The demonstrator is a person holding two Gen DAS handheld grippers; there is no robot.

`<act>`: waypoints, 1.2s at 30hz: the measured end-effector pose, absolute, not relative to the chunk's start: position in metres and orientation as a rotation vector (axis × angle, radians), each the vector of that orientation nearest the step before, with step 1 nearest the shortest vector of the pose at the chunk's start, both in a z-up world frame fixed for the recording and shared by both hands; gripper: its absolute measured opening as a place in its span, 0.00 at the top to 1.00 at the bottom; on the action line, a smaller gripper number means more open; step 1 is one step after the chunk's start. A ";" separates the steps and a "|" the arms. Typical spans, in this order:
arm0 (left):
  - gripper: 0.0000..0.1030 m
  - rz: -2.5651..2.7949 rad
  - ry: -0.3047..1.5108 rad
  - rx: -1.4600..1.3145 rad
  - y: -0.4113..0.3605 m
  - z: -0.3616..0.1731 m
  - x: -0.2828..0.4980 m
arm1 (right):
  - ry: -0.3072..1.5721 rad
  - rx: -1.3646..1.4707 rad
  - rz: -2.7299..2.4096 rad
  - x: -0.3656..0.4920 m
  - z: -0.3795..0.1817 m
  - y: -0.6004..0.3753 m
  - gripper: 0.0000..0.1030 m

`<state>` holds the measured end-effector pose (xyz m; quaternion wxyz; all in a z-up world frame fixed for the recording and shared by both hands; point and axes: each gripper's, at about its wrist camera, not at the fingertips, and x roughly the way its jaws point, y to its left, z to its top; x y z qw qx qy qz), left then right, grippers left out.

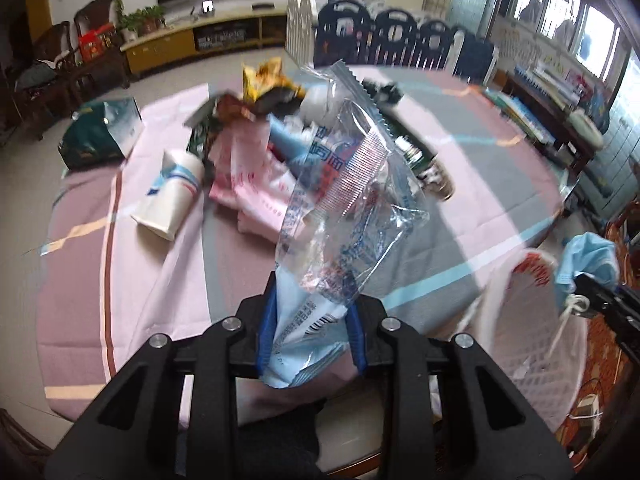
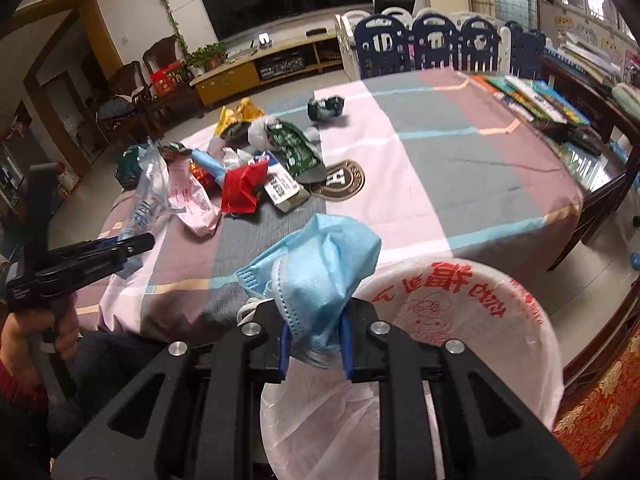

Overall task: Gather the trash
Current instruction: 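Grasp the clear plastic bag with the left tool while the right tool carries the mask, then drop the clear plastic bag into the white wastebasket with the left tool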

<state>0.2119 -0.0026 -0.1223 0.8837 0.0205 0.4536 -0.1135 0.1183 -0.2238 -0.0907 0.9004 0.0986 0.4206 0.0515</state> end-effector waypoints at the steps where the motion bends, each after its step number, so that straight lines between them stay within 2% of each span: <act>1: 0.70 -0.250 0.920 0.034 -0.009 -0.111 0.202 | 0.855 0.201 0.104 0.114 -0.084 -0.227 0.80; 8: 0.70 -0.430 0.853 0.005 -0.084 -0.059 0.136 | 0.722 0.175 0.022 0.064 -0.032 -0.271 0.80; 13: 0.70 -0.567 0.903 0.082 -0.151 -0.072 0.098 | 0.649 0.185 -0.056 0.024 -0.010 -0.315 0.80; 15: 0.67 -0.628 0.960 0.113 -0.176 -0.085 0.090 | 0.631 0.192 -0.089 0.011 -0.008 -0.329 0.80; 16: 0.65 -0.663 0.985 0.134 -0.187 -0.091 0.086 | 0.628 0.200 -0.099 0.007 -0.009 -0.336 0.80; 17: 0.50 -0.700 1.010 0.160 -0.198 -0.099 0.084 | 0.626 0.213 -0.108 0.004 -0.010 -0.343 0.80; 18: 0.30 -0.722 1.026 0.177 -0.205 -0.105 0.080 | 0.626 0.222 -0.115 0.002 -0.011 -0.347 0.80; 19: 0.23 -0.722 1.030 0.191 -0.211 -0.110 0.078 | 0.628 0.233 -0.122 0.000 -0.013 -0.352 0.80; 20: 0.20 -0.704 1.025 0.202 -0.214 -0.112 0.076 | 0.632 0.239 -0.125 -0.002 -0.016 -0.354 0.80; 27: 0.14 -0.532 0.968 0.184 -0.197 -0.106 0.081 | 0.690 0.259 -0.077 -0.003 -0.038 -0.348 0.80; 28: 0.14 -0.497 0.952 0.175 -0.192 -0.104 0.081 | 0.707 0.259 -0.070 0.000 -0.043 -0.344 0.78; 30: 0.13 -0.438 0.927 0.149 -0.182 -0.099 0.082 | 0.737 0.261 -0.056 0.004 -0.050 -0.337 0.67; 32: 0.12 -0.393 0.911 0.113 -0.169 -0.095 0.085 | 0.746 0.263 -0.045 0.005 -0.053 -0.330 0.47; 34: 0.12 -0.354 0.901 0.083 -0.158 -0.092 0.087 | 0.734 0.261 -0.036 0.005 -0.050 -0.323 0.41; 36: 0.12 -0.325 0.897 0.054 -0.149 -0.090 0.089 | 0.724 0.253 -0.028 0.004 -0.045 -0.320 0.40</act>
